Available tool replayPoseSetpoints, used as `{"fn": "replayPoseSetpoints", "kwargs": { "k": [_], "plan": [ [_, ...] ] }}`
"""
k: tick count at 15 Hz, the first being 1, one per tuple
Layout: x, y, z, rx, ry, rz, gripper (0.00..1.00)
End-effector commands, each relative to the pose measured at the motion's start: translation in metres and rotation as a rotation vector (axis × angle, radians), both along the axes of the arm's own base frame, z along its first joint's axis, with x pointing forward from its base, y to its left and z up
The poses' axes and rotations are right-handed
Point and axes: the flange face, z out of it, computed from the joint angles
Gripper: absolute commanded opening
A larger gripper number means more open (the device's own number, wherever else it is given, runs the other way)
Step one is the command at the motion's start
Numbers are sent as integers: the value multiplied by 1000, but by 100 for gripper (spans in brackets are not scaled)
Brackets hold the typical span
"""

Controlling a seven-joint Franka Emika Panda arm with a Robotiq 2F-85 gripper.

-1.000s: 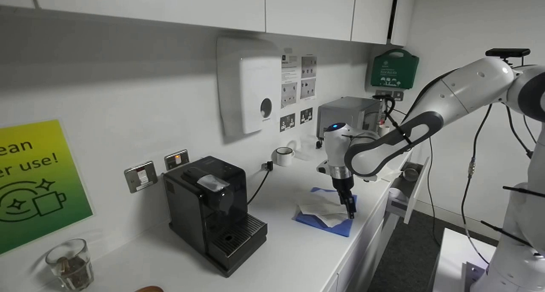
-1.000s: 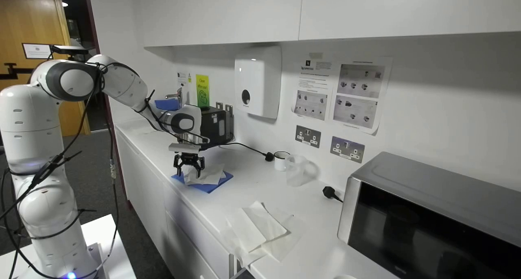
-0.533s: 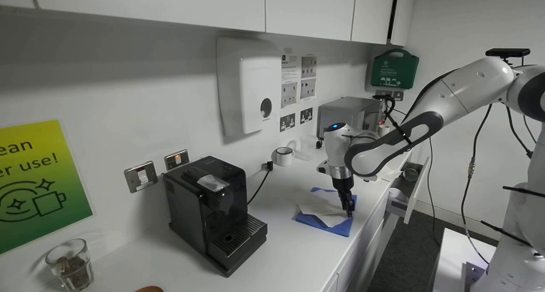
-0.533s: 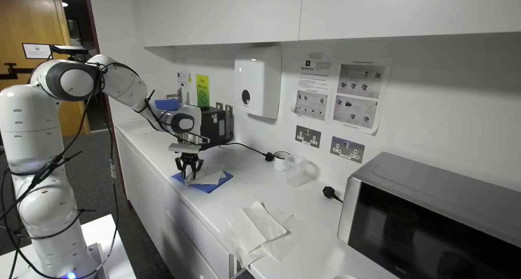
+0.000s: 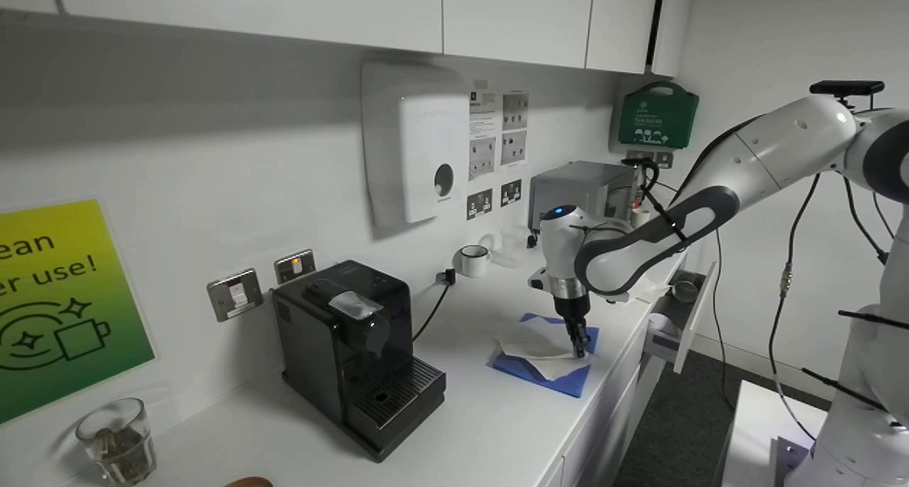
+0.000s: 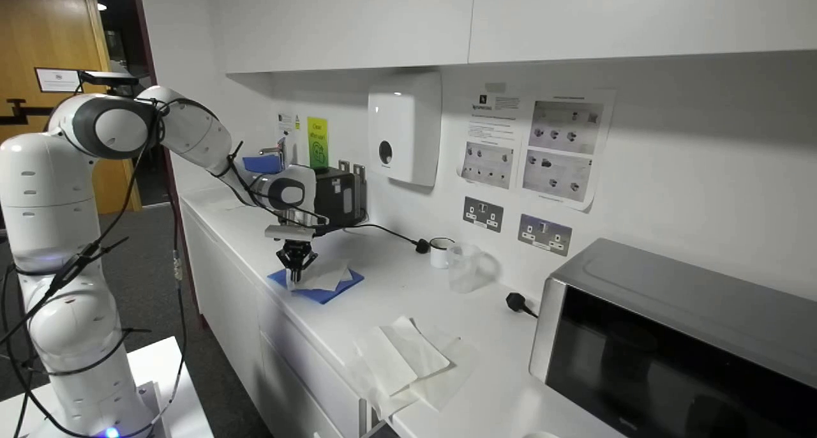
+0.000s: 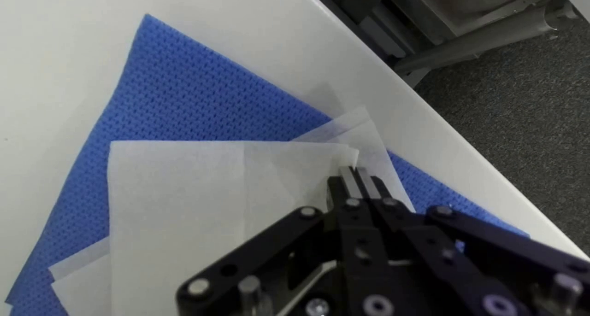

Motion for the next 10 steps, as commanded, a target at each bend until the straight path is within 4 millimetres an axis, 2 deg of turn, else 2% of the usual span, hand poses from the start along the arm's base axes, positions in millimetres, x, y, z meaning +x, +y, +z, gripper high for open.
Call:
{"fn": "replayPoseSetpoints", "kwargs": {
  "k": [1,5,10],
  "plan": [
    [-4,-14,19,-10,-51,-13,0],
    [-27,-53,61,-14,-139,-114,0],
    [-58,-123,116,82,-209,-367,0]
  ]
}}
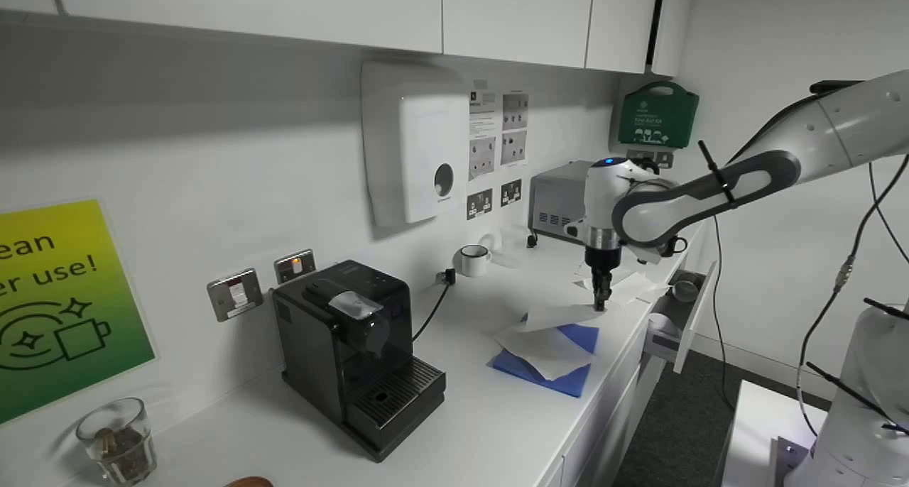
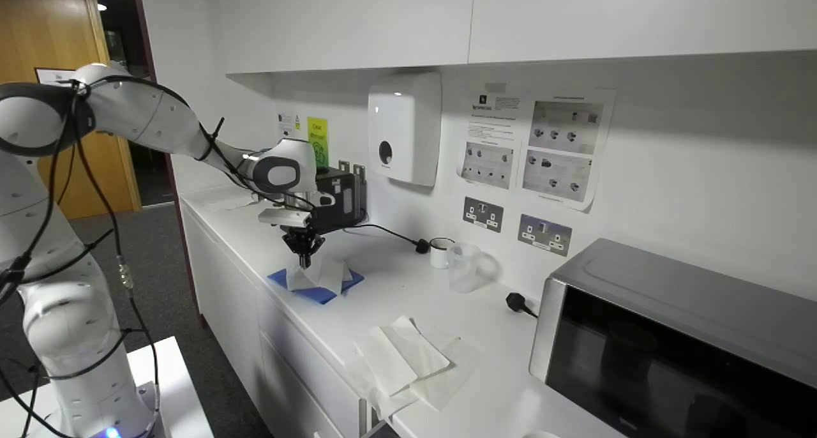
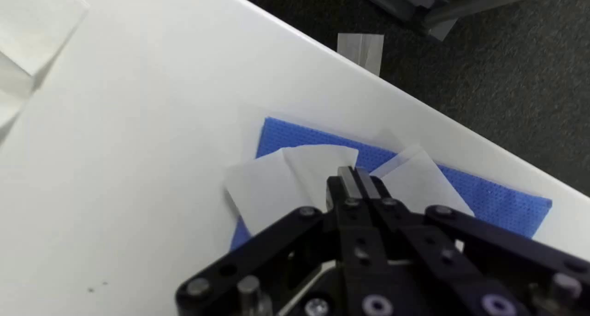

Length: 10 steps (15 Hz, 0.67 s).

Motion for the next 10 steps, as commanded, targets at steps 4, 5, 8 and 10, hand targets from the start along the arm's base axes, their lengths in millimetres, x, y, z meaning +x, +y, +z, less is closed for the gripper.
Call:
{"fn": "replayPoseSetpoints", "kwargs": {
  "k": [4,5,8,10],
  "plan": [
    [-49,-84,50,170,-78,-320,0],
    [-53,-94,53,190,-88,-370,0],
    [-64,-118,59,247,-116,-525,0],
    [-72,-132,61,284,-125,-627,0]
  ]
}}
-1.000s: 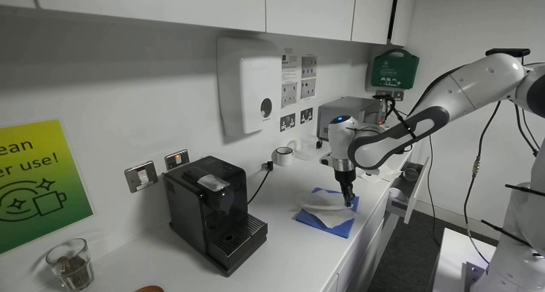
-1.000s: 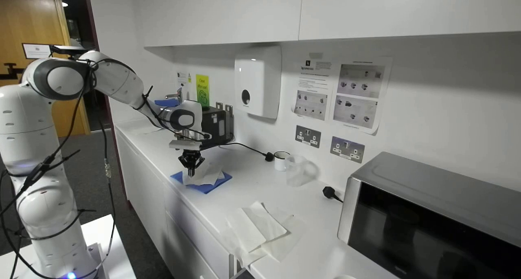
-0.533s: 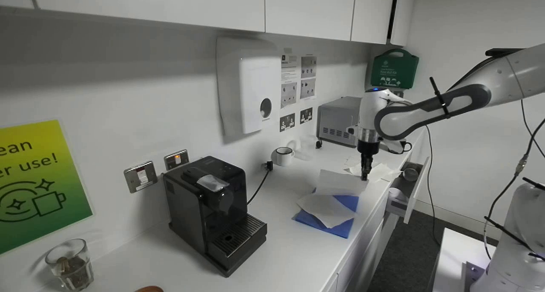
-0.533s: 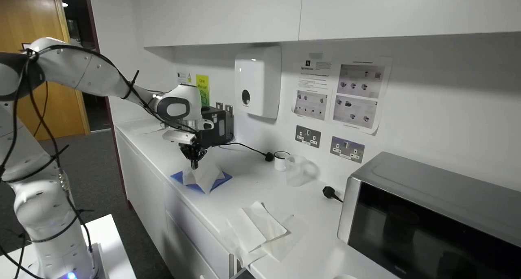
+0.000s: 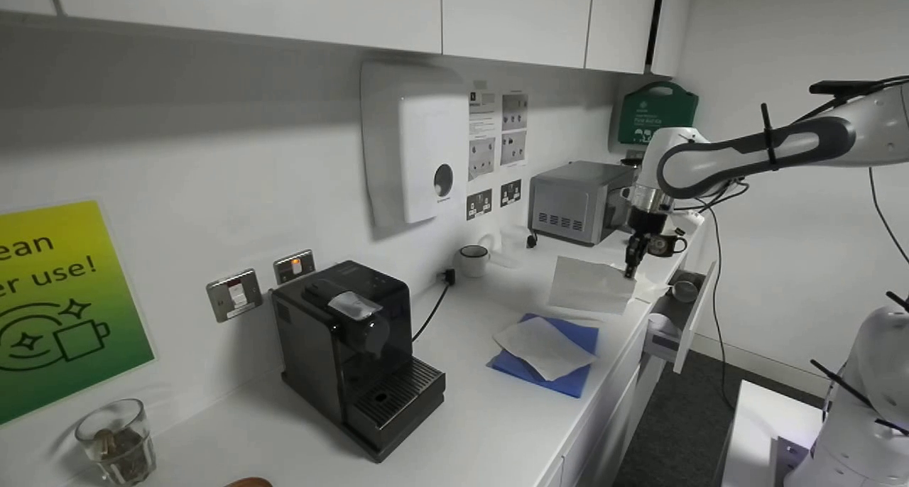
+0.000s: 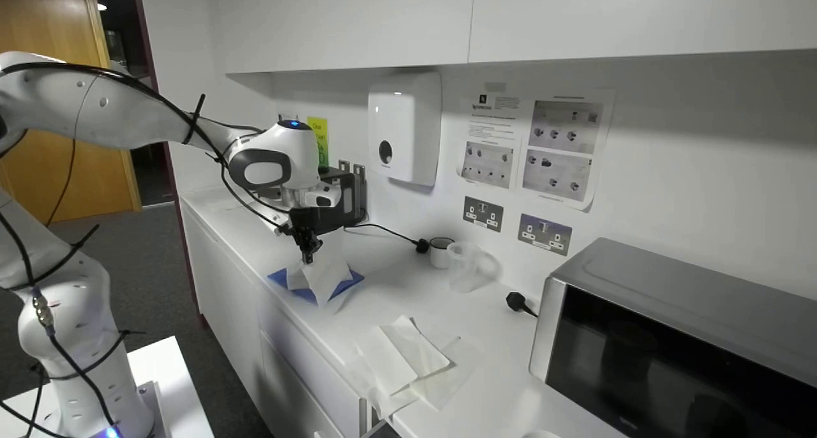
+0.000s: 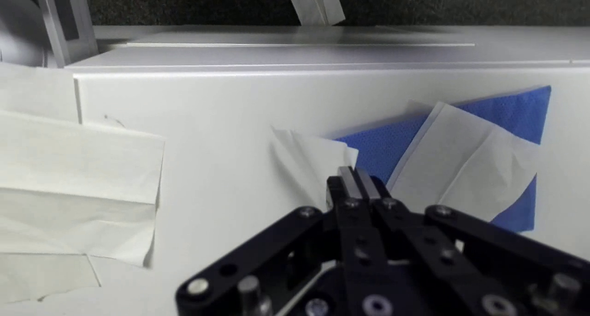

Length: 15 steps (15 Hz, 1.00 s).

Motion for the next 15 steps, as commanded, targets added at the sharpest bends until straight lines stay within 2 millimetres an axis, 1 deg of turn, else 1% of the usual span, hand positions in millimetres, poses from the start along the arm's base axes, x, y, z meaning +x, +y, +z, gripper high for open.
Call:
{"fn": "replayPoseSetpoints", "kwargs": {
  "k": [1,4,5,6,7,8,11,15],
  "plan": [
    [-21,-21,5,84,-23,-179,0],
    [-26,-36,3,143,-18,-326,0],
    [-23,-35,2,147,-19,-357,0],
    [-18,-31,3,142,-22,-354,0],
    [-8,-19,2,124,-10,-317,0],
    [-16,-32,1,122,1,-307,1],
    [-12,-20,-1,113,11,-296,1],
    [-11,-19,-1,111,11,-294,1]
  ]
}}
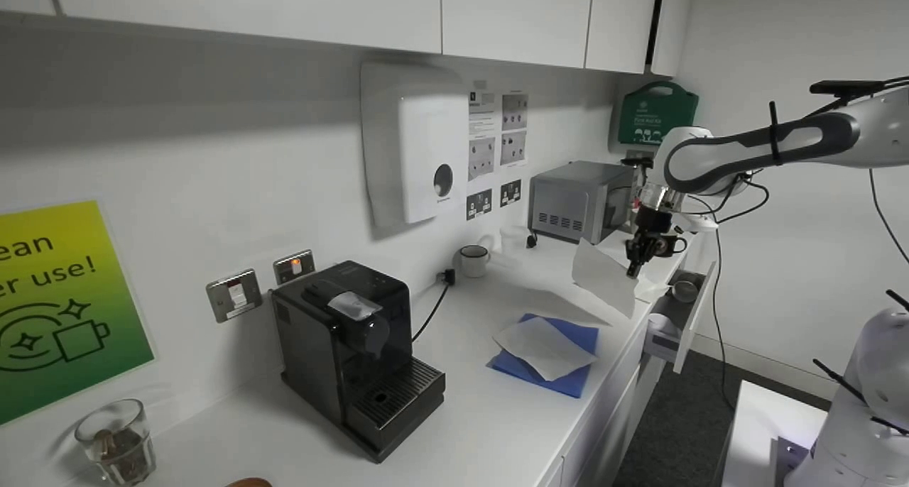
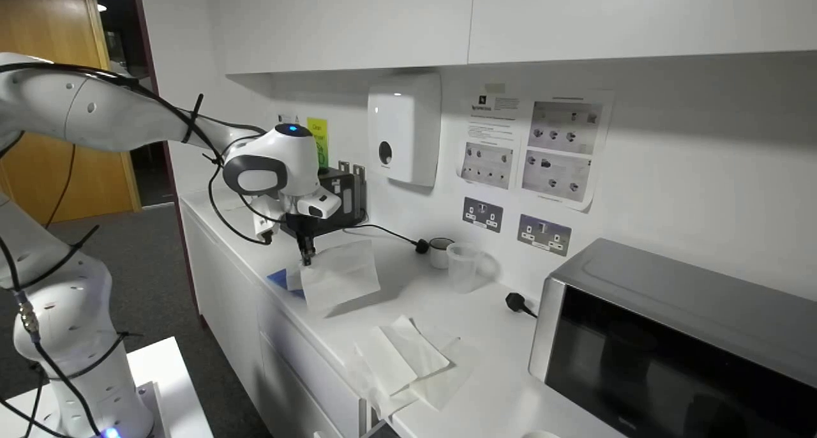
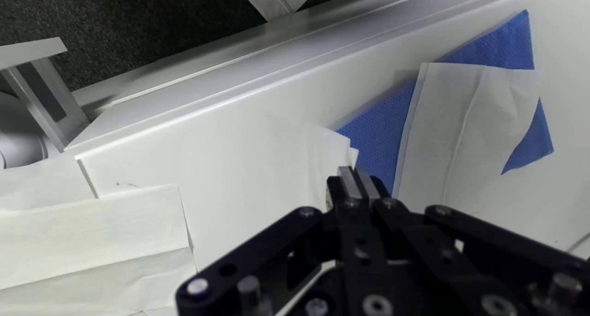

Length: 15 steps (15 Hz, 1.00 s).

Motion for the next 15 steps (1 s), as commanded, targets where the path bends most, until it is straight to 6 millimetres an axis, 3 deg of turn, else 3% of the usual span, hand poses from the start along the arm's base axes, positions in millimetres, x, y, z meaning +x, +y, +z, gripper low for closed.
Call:
{"fn": "replayPoseSetpoints", "kwargs": {
  "k": [1,4,9,15],
  "plan": [
    [0,0,1,0,1,0,1],
    [0,0,1,0,1,0,0],
    [-4,-21,1,20,-15,-70,0],
    [-28,-89,8,103,-47,-252,0]
  ]
}}
